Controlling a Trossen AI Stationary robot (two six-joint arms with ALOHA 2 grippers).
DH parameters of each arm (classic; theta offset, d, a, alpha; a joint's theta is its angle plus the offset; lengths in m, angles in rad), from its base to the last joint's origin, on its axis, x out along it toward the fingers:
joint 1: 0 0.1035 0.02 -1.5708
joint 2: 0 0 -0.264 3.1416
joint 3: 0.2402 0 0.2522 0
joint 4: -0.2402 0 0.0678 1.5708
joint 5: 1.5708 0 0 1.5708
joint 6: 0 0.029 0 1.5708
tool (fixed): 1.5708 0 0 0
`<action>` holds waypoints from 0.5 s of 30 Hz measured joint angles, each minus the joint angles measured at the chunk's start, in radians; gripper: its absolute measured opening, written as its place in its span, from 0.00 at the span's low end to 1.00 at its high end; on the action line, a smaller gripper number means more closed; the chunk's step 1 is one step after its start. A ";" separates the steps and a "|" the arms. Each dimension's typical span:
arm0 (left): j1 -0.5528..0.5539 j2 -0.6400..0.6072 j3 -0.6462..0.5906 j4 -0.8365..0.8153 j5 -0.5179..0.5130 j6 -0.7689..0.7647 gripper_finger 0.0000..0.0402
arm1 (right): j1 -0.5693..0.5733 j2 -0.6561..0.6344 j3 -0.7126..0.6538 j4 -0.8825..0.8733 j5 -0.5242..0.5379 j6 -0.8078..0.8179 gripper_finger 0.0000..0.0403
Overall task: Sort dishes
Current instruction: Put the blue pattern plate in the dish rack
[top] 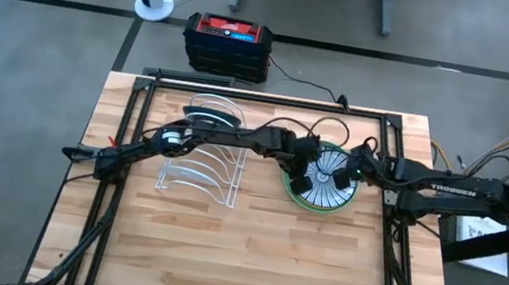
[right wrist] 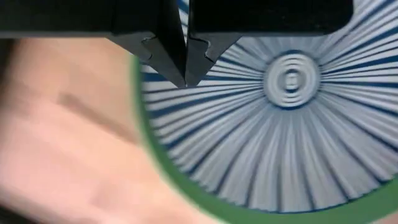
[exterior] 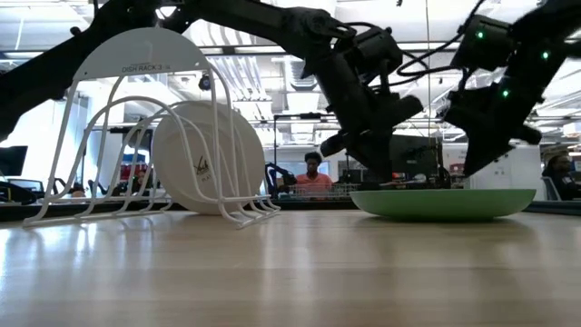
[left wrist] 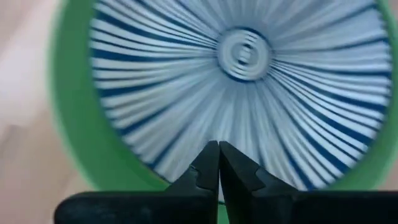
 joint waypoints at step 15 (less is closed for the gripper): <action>-0.014 0.017 -0.037 -0.014 -0.043 0.011 0.00 | -0.099 0.082 0.020 -0.061 -0.028 -0.010 0.00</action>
